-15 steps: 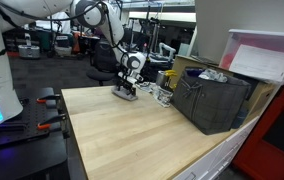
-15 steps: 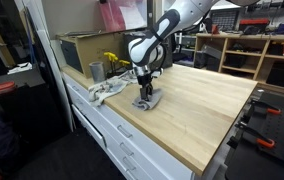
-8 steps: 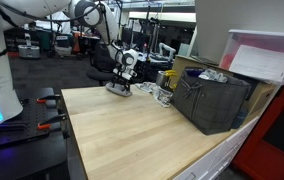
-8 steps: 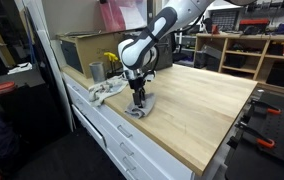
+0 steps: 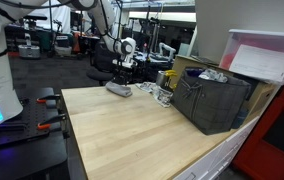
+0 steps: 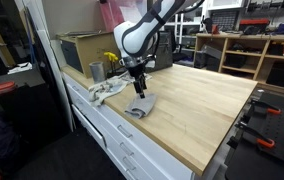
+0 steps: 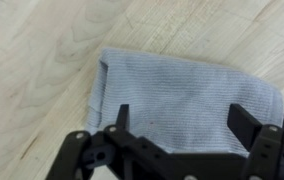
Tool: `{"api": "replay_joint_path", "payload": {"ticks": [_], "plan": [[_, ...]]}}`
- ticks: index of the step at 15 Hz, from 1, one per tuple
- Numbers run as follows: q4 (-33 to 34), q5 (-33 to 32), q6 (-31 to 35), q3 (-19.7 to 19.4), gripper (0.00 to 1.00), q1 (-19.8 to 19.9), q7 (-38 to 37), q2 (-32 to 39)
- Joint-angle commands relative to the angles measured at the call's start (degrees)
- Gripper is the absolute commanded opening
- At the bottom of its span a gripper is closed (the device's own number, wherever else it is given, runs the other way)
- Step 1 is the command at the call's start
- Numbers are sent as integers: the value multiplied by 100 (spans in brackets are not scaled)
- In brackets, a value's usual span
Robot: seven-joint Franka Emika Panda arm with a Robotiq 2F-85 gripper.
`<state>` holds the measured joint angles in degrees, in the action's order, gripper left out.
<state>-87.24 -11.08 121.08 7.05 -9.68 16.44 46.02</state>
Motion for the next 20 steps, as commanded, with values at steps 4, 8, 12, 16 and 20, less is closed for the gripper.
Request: {"api": "replay_joint_path", "payload": {"ticks": [4, 8, 12, 16, 20], "plan": [[-1495, -137, 55, -99, 100, 46, -244, -1646], [-2170, -183, 227, -259, 100, 96, -677, -2423], [-2937, -183, 445, -379, 100, 161, -1247, -3310], [-3670, -205, 599, -382, 100, 209, -1728, -4206], [-4125, -270, 509, -343, 100, 260, -1988, -5011]]}}
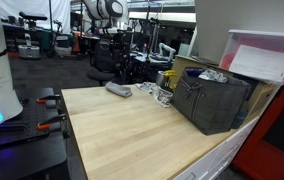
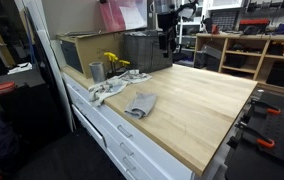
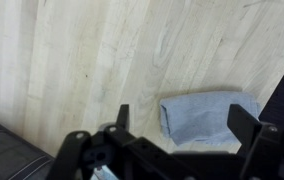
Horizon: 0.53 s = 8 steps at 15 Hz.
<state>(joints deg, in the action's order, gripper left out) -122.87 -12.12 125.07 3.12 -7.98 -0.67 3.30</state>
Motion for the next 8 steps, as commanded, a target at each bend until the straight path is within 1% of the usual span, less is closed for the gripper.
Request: {"api": "replay_joint_path", "payload": {"ticks": [1, 3, 4, 6, 8], "plan": [[-634, -202, 99, 62, 100, 106, -355, -899], [-726, -264, 67, 83, 100, 151, -438, -1199], [-579, -329, 79, 61, 100, 212, -421, -1119], [-491, -358, -1, 69, 100, 274, -413, -1204], [-422, -242, -115, 68, 100, 319, -373, -1262]]}}
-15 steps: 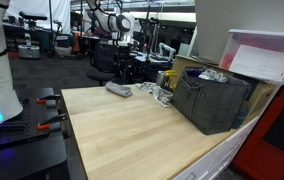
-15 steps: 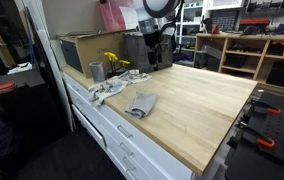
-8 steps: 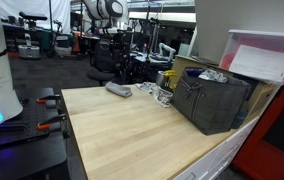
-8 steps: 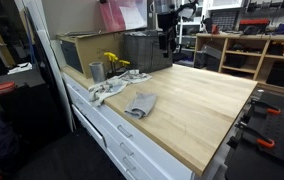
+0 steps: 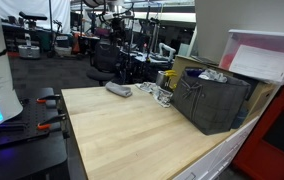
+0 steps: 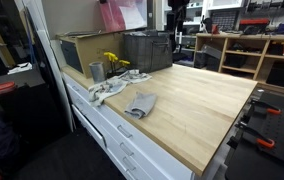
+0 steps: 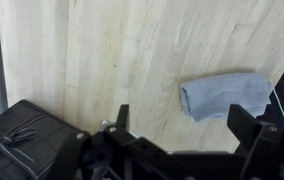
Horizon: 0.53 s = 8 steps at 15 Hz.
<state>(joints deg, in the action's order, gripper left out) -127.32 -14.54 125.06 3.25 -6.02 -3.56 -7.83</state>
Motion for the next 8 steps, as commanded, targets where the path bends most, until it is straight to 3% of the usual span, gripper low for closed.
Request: {"api": "replay_joint_path", "payload": {"ticks": [1, 4, 8], "plan": [[33, 63, -130, 50, 100, 142, -78, -171], [-50, 340, -64, 76, 100, 156, -379, -355], [14, 231, -20, 87, 100, 161, -126, -149]]}}
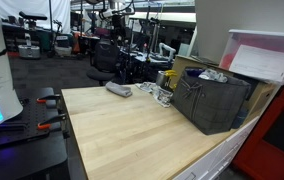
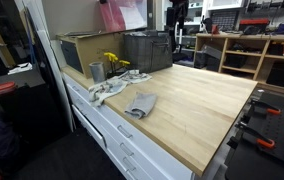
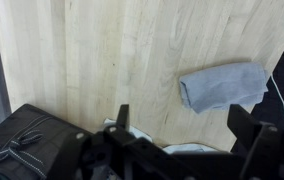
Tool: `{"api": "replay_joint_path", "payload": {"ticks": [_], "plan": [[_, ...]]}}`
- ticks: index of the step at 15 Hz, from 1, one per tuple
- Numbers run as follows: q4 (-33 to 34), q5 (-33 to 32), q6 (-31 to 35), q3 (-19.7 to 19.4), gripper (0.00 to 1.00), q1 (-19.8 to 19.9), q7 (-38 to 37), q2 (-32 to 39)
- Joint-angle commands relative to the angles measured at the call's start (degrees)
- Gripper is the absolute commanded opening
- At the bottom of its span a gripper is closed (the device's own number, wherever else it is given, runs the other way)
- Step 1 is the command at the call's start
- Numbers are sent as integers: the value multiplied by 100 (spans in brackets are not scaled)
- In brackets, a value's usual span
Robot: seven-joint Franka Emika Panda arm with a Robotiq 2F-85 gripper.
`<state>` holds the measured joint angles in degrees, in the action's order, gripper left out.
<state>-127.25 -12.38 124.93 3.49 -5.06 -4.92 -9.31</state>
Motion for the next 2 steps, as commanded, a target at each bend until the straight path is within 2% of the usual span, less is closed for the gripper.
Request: {"api": "replay_joint_path", "payload": {"ticks": [1, 2], "plan": [[7, 15, -6, 67, 100, 64, 9, 17], [7, 14, -6, 67, 100, 64, 9, 28]]}}
